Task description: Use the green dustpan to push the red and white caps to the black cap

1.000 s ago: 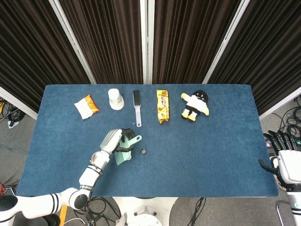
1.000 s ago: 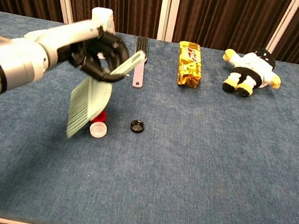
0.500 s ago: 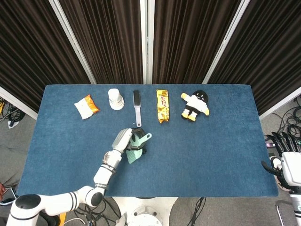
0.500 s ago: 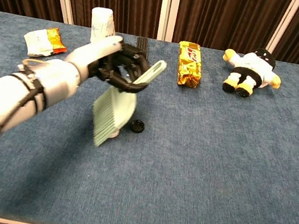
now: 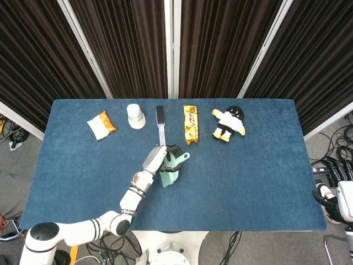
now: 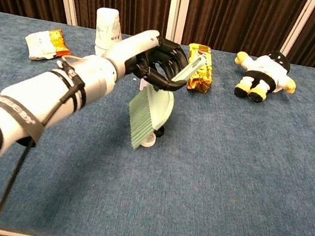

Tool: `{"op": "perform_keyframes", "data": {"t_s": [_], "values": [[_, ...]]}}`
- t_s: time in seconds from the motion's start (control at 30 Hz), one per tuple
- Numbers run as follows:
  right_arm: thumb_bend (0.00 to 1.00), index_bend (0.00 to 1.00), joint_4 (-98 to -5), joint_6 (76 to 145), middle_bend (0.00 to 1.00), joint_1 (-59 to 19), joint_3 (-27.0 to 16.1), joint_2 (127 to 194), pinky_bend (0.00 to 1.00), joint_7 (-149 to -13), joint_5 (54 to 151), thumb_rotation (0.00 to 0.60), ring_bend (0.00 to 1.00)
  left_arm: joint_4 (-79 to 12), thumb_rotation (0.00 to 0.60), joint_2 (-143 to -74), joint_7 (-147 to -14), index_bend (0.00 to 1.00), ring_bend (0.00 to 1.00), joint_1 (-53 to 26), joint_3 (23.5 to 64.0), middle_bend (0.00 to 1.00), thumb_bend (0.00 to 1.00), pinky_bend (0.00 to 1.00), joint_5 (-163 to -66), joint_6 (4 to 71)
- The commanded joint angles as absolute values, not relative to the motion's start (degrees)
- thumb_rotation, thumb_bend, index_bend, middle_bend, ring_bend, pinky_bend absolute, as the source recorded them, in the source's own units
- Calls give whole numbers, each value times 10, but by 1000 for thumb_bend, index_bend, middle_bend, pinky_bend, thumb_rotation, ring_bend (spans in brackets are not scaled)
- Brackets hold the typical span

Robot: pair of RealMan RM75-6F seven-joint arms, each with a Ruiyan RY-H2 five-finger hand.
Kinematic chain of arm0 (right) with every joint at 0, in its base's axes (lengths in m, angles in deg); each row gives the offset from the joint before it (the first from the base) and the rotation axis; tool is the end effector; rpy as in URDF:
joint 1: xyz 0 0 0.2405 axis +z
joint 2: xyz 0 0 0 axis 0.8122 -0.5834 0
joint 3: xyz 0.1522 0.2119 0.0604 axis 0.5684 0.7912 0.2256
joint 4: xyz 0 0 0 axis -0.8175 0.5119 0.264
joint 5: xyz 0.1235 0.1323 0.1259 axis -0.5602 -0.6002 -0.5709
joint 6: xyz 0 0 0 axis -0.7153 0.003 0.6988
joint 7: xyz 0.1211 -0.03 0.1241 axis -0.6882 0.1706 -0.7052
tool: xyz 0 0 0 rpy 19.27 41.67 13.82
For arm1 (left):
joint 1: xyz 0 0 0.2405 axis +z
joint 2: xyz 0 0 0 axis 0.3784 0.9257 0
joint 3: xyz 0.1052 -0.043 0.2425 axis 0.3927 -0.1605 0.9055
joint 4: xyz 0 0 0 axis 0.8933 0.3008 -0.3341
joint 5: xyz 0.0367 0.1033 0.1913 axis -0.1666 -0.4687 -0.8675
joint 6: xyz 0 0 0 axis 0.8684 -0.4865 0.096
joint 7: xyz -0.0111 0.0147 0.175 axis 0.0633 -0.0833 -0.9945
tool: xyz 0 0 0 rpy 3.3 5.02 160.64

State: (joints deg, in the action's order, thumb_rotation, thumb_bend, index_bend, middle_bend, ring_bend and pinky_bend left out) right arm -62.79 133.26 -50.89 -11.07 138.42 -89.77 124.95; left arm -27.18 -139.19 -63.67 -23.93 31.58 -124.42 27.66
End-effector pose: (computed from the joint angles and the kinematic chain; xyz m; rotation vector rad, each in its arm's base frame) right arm -0.3536 -0.2146 0.1955 1.3115 -0.8840 0.9401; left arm -0.0571 0.3820 -0.1326 -1.5619 -1.6128 -1.5135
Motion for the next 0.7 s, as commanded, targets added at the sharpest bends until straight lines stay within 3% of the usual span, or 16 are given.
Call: {"op": "perform_keyframes", "data": {"t_s": [0.03, 0.23, 0.37, 0.6, 0.7], "values": [[100, 168, -627, 1333, 119, -509, -111, 1385, 0, -899, 1250, 600, 0, -324, 600, -1318, -674, 551, 440, -217, 337, 570, 390, 520, -1259, 282], [100, 168, -624, 1333, 119, -506, -111, 1388, 0, -902, 1258, 600, 0, -384, 600, -1188, -837, 561, 440, -180, 390, 574, 393, 488, -1254, 288], [101, 169, -626, 1331, 119, -504, -112, 1392, 0, -898, 1262, 600, 0, -414, 600, -1140, -951, 573, 440, -169, 427, 575, 394, 481, -1233, 279], [101, 168, -633, 1338, 118, -504, -116, 1393, 0, -892, 1275, 600, 0, -406, 600, -1160, -1079, 580, 440, -184, 456, 569, 387, 468, -1157, 242], [101, 168, -637, 1346, 114, -509, -117, 1389, 0, -890, 1275, 600, 0, -398, 600, -1169, -1100, 491, 410, -190, 457, 502, 314, 442, -1123, 227]]}}
